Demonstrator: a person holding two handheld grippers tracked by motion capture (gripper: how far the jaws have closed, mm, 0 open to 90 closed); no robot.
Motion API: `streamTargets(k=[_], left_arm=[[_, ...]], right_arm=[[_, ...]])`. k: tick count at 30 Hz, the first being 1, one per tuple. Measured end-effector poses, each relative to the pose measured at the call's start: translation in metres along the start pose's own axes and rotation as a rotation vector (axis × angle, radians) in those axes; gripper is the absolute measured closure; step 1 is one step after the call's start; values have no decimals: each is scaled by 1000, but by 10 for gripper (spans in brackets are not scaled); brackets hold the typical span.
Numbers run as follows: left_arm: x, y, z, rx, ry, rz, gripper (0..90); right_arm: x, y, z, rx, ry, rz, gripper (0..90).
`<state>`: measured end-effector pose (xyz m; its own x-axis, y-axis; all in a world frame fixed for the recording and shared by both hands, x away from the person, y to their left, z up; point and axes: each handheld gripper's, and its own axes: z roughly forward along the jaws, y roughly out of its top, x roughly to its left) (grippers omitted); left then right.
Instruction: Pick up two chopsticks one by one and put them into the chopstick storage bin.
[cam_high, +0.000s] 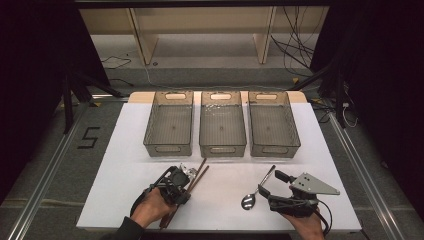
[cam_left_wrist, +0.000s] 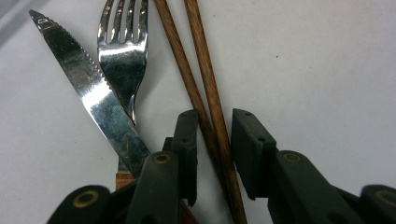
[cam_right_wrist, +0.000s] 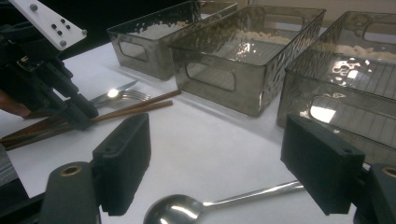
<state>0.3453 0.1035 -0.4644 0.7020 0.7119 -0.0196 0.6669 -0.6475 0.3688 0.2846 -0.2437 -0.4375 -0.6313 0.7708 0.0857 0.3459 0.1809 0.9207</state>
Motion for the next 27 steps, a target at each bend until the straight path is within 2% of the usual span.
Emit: streamTargets(k=[14, 21, 27], left_arm=[[7, 0, -4, -16, -30, -36, 828], [10, -1, -5, -14, -35, -33, 838], [12, -2, -10, -34, -39, -32, 842]], right_arm=[[1, 0, 0, 2, -2, -5, 250], [1, 0, 0, 3, 0, -7, 250], [1, 0, 0, 4, 1, -7, 250]])
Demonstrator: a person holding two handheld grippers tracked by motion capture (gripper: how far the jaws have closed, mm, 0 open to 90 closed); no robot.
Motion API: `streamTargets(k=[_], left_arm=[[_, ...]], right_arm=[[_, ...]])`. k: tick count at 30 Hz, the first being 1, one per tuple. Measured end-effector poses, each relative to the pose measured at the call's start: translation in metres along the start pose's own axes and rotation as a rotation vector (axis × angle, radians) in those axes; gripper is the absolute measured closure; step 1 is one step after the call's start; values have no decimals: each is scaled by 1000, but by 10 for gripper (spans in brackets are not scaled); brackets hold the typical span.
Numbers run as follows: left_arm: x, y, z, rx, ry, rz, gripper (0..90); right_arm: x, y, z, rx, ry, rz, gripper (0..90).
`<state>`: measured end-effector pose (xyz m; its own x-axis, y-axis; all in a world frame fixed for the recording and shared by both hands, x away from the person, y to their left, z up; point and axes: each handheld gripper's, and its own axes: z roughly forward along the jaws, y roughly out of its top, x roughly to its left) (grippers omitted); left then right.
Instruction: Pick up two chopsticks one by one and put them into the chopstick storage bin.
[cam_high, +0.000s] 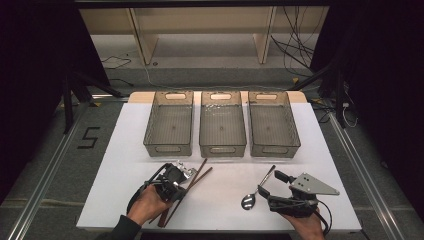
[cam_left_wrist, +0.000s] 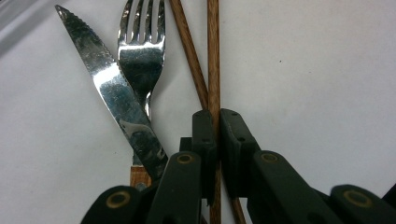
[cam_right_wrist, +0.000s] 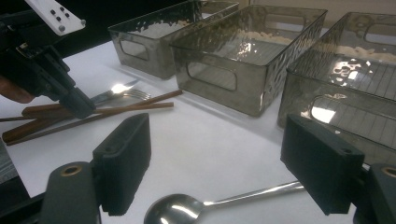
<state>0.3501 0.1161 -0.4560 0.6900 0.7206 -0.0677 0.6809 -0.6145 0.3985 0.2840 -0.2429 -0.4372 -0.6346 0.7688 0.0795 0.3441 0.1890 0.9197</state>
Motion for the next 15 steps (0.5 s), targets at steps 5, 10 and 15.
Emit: streamTargets(k=[5, 10, 15], left_arm=[[0, 1, -9, -37, -20, 1, 842], [1, 4, -23, -88, -20, 8, 843], [5, 6, -36, -138, -18, 7, 843]], right_arm=[[0, 0, 0, 0, 0, 0, 251], [0, 0, 0, -1, 0, 0, 251], [0, 0, 0, -1, 1, 0, 252]])
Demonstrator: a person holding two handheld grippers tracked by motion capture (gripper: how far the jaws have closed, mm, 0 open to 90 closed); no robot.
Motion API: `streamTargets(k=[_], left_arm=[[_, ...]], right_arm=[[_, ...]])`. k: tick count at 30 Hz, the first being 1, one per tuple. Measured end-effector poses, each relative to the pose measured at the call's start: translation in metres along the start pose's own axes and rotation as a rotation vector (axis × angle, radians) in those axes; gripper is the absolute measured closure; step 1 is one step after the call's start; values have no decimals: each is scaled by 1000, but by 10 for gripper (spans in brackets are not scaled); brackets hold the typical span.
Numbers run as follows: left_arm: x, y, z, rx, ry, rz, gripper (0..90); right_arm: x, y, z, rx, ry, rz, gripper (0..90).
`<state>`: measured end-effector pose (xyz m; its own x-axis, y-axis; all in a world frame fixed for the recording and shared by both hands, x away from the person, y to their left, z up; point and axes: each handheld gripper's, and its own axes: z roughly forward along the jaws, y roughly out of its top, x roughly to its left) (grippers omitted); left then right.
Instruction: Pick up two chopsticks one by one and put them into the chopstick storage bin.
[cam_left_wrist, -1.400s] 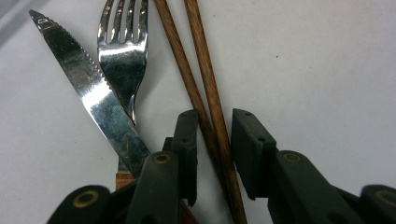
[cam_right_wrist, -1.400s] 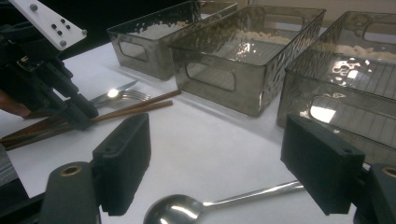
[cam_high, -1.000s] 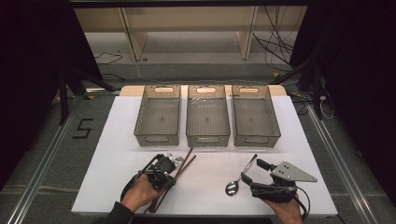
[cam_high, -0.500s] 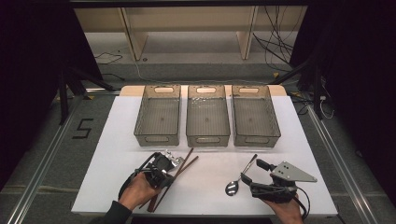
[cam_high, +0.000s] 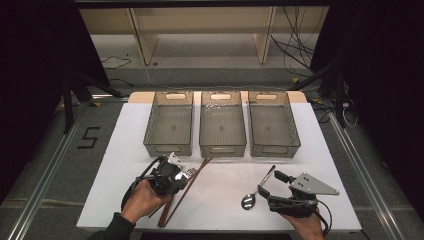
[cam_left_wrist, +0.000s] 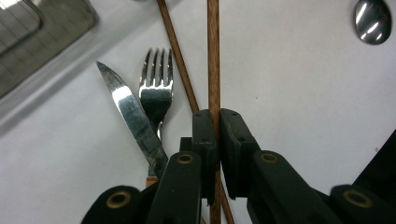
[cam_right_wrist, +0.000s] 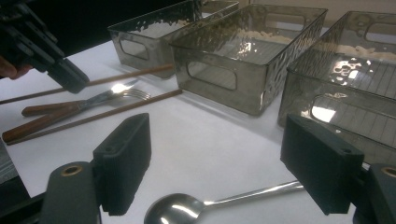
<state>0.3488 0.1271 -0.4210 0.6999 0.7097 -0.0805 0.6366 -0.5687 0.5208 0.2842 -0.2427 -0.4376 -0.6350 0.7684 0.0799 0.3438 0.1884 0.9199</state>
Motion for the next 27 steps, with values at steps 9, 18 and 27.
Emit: streamTargets(k=[9, 18, 27], left_arm=[[12, 8, -18, -63, -2, -9, 844], [31, 20, -38, -141, 25, -37, 844], [58, 34, -48, -197, 71, -72, 843]], right_arm=[[0, 0, 0, 0, 0, 3, 252], [-1, 0, 0, 1, 1, 4, 252], [-1, 0, 0, -1, 1, 6, 252]])
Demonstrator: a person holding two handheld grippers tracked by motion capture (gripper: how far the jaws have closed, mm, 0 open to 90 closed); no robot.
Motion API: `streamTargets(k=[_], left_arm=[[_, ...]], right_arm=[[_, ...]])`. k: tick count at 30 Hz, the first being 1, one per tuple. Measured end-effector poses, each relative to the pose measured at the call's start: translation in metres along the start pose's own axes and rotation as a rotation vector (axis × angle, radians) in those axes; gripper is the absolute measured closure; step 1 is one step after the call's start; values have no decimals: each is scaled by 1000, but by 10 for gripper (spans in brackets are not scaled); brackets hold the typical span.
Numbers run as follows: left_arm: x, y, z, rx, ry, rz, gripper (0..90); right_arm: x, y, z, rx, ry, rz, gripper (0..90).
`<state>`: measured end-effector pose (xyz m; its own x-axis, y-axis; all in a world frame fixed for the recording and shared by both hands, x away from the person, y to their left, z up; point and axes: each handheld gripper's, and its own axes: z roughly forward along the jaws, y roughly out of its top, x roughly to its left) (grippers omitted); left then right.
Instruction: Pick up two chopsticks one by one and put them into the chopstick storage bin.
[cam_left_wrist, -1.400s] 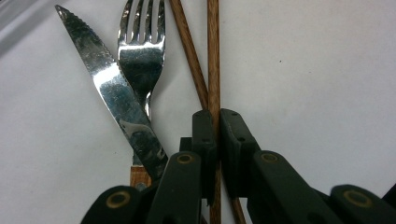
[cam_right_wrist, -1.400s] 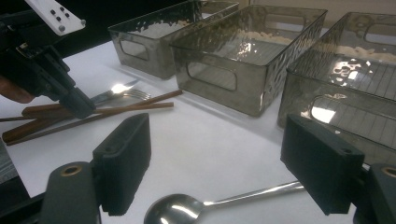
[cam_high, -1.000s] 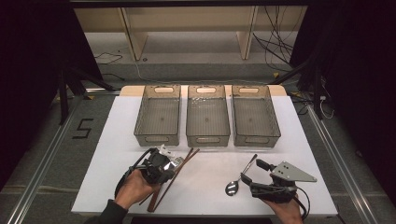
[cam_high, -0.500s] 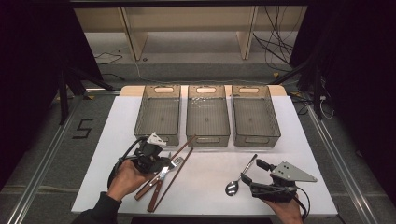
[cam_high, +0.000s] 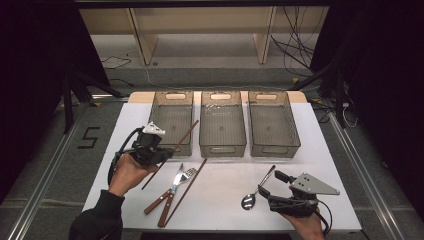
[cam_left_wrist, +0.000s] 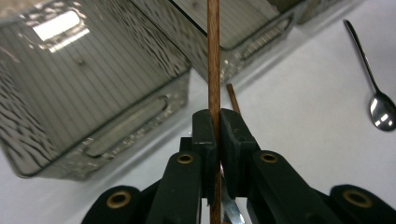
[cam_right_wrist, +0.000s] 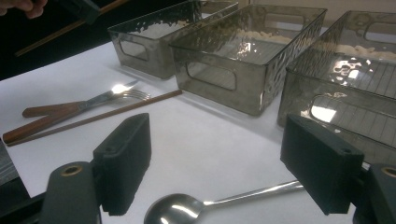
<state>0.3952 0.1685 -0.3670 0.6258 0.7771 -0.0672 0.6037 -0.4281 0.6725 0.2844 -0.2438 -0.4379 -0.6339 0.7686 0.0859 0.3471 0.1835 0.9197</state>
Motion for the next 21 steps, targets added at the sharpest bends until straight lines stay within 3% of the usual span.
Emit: streamTargets(k=[12, 19, 21], left_arm=[[29, 29, 3, -70, 43, -15, 844], [45, 48, 15, -100, 53, -29, 843], [47, 52, 19, -97, 60, -14, 843]], right_arm=[[0, 0, 0, -1, 1, 1, 252], [0, 0, 1, 0, 2, 4, 252], [0, 0, 0, 0, 2, 5, 252]])
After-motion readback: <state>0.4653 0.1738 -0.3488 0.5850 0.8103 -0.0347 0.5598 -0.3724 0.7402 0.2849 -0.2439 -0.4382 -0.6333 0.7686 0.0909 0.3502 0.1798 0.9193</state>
